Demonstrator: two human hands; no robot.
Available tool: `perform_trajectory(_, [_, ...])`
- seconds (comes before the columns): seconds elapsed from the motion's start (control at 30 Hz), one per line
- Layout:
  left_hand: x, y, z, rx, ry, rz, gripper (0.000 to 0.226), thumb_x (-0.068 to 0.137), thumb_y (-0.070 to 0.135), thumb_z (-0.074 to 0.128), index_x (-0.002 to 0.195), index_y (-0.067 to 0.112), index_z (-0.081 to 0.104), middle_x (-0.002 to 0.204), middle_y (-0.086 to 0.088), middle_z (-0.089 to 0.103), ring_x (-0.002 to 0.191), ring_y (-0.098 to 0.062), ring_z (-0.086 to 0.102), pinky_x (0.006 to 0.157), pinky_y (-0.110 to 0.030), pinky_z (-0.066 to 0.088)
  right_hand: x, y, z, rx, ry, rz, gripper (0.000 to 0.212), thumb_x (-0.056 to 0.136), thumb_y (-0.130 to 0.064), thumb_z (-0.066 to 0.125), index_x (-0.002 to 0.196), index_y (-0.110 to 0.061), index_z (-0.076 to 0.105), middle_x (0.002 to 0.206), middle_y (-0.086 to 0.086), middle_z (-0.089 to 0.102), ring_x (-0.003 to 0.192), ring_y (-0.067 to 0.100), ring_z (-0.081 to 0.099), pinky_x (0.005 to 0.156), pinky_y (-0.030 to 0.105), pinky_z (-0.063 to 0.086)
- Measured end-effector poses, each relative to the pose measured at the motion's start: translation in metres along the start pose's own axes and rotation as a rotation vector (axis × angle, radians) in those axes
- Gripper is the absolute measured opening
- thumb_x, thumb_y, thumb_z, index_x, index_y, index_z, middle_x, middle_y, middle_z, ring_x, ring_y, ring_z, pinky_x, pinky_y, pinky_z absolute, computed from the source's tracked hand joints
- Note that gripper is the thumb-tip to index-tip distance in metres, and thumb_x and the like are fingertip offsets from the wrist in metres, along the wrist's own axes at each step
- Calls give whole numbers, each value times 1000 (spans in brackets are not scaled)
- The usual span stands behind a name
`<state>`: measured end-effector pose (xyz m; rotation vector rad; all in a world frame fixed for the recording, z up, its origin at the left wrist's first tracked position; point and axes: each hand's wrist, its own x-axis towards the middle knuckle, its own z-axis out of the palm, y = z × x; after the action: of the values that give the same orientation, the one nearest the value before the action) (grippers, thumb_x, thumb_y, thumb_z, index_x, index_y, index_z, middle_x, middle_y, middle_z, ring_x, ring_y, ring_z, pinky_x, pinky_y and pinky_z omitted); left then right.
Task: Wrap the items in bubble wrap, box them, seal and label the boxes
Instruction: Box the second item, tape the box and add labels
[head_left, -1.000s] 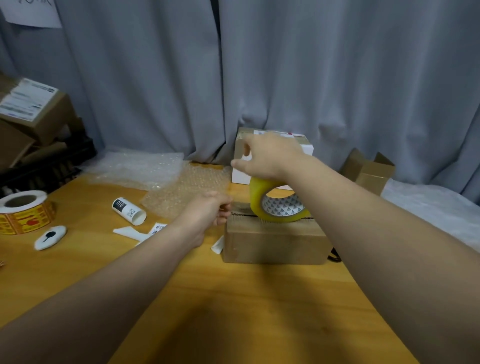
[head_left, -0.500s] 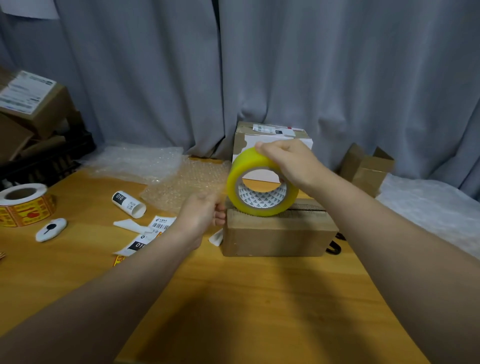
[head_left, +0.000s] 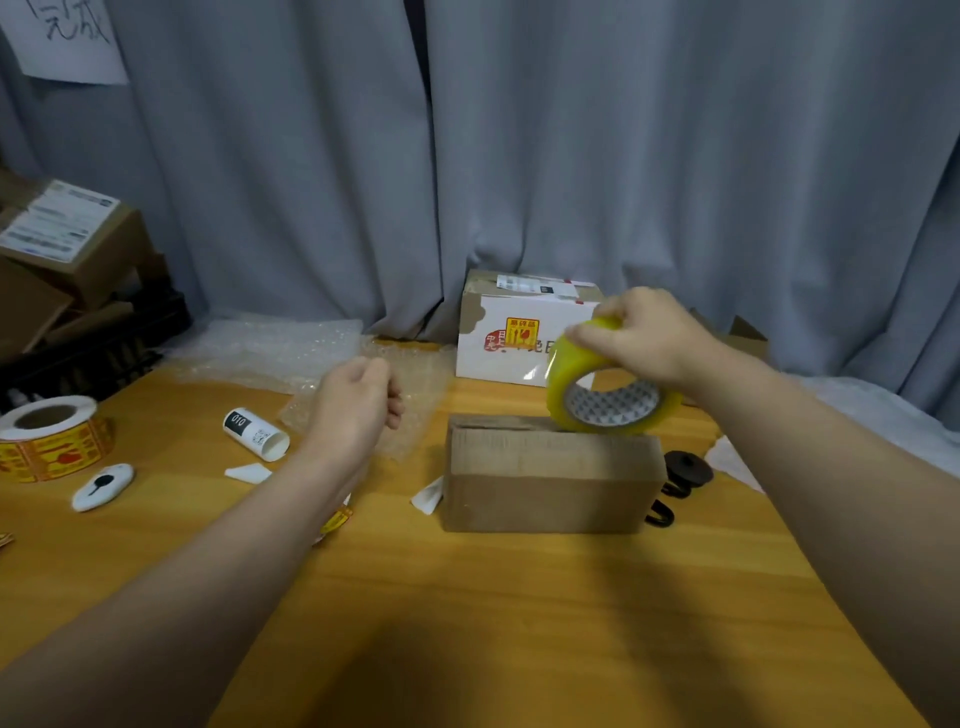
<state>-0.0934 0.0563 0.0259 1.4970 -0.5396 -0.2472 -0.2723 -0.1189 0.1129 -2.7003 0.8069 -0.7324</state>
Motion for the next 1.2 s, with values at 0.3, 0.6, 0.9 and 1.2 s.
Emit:
perform_trajectory(0.3, [-21,18,26,-228,-73,-79,19,99,14,29,98,11,48,91,-10,66,65,-16,65,58,-27,52,4,-19,-15,83,107,30,44,83,-41,62,76,2,65,63,12,51,66,23,49,62,38,41])
perform_trajectory(0.6, [-22,32,24,-533,116,-202,20,99,16,33,100,6,51,69,-7,52,58,-16,58,48,-23,53,-3,-28,-25,261,-59,160,31,82,-42,62,74,-12,55,69,9,41,65,20,39,61,32,34])
perform_trajectory(0.9, [-26,22,38,-533,-119,-431,38,101,15,31,138,7,32,90,-23,62,91,-34,66,76,-36,56,-10,-23,6,152,-84,207,36,84,-38,56,64,-11,46,61,5,38,60,18,38,56,31,31])
perform_trajectory(1.2, [-17,9,28,-384,7,-179,20,100,17,31,101,10,49,80,-8,69,72,-18,65,63,-26,53,2,-31,13,64,-122,220,41,84,-40,55,56,-14,39,55,1,37,57,18,38,53,29,30])
